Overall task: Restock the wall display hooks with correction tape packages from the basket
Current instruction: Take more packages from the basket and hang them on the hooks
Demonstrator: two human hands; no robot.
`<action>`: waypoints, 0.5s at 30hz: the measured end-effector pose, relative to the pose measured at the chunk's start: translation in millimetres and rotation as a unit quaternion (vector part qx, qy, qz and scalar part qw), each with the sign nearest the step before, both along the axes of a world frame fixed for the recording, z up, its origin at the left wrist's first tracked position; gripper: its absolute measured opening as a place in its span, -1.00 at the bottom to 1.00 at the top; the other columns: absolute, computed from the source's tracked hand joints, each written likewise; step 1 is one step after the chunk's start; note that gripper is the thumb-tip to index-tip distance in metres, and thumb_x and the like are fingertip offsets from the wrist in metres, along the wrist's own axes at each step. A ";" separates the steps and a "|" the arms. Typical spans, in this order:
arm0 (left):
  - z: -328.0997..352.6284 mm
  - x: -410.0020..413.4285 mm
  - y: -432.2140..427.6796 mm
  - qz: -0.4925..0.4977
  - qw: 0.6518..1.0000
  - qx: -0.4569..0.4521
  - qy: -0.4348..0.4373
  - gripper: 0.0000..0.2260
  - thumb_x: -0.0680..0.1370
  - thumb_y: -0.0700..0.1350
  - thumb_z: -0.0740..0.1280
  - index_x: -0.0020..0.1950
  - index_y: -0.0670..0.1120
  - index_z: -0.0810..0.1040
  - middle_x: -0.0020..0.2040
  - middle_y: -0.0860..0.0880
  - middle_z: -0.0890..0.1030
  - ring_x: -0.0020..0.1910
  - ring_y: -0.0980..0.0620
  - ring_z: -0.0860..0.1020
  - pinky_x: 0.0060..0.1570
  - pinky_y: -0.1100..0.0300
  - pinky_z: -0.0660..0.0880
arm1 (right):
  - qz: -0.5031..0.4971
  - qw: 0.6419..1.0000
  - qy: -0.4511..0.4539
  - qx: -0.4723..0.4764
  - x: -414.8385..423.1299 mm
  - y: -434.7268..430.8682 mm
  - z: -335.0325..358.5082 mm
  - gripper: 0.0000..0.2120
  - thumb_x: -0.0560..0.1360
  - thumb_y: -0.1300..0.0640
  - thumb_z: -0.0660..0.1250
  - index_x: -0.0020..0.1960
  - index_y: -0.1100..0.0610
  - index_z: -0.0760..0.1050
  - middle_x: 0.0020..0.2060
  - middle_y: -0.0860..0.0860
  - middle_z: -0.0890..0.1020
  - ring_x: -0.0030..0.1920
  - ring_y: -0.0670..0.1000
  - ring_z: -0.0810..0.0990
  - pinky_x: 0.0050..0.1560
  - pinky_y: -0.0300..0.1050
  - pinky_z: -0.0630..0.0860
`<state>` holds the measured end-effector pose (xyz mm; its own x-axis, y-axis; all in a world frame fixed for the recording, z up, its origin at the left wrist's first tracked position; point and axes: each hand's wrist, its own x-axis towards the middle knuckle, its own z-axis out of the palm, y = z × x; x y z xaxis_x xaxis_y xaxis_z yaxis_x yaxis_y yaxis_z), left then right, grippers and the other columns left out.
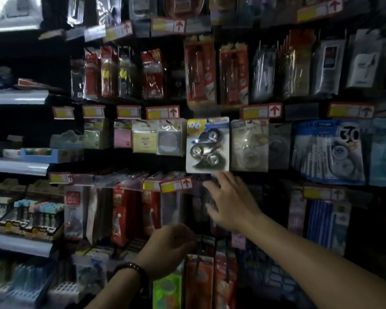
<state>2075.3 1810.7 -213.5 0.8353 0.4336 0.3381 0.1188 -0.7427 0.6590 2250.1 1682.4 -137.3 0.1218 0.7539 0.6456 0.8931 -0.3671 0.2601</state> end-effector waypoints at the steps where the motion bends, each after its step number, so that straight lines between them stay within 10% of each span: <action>1: -16.8 -2.4 -4.8 0.000 1.000 0.005 0.026 -0.92 0.62 0.00 0.40 -0.04 0.09 0.69 -0.07 0.18 0.72 -0.09 0.32 0.66 -0.06 0.34 0.58 | 0.023 1.000 0.014 0.003 -0.4 -4.4 -23.8 -0.49 0.48 -0.15 0.32 0.35 0.07 0.52 0.28 0.11 0.52 0.32 0.19 0.48 0.24 0.11 0.51; 5: -99.8 -11.3 -20.7 -0.015 0.994 0.010 0.107 -0.88 0.61 -0.02 0.39 0.04 0.03 0.72 -0.02 0.14 0.74 -0.07 0.29 0.66 0.05 0.20 0.63 | 0.063 0.993 0.098 -0.031 -1.1 -24.4 -132.1 -0.62 0.52 -0.12 0.29 0.25 0.04 0.55 0.08 0.01 0.56 0.14 0.10 0.55 0.04 0.07 0.59; 9: -207.0 -25.1 -39.0 -0.009 0.980 0.028 0.199 -0.81 0.66 0.05 0.33 0.17 0.08 0.71 0.02 0.21 0.69 -0.15 0.39 0.55 -0.08 0.55 0.45 | 0.037 0.965 0.242 -0.094 -11.0 -51.5 -263.1 -0.69 0.53 -0.12 0.22 0.15 0.01 0.55 0.02 -0.03 0.59 0.08 0.06 0.57 -0.02 0.01 0.58; 15: -350.5 -50.2 -67.1 -0.042 0.927 -0.033 0.372 -0.76 0.70 0.03 0.25 0.15 -0.04 0.66 0.10 -0.05 0.72 0.04 -0.02 0.66 0.00 0.10 0.54 | -0.062 0.863 0.445 -0.230 -23.7 -102.4 -444.6 -0.72 0.57 -0.10 0.29 0.25 -0.07 0.53 0.15 -0.13 0.56 0.11 -0.01 0.59 -0.01 -0.05 0.56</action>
<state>2025.0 1743.7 -564.0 0.8582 0.3566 -0.3692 0.5024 -0.7310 0.4617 2226.4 1580.0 -581.9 0.5135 0.8510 -0.1100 0.7755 -0.5151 -0.3651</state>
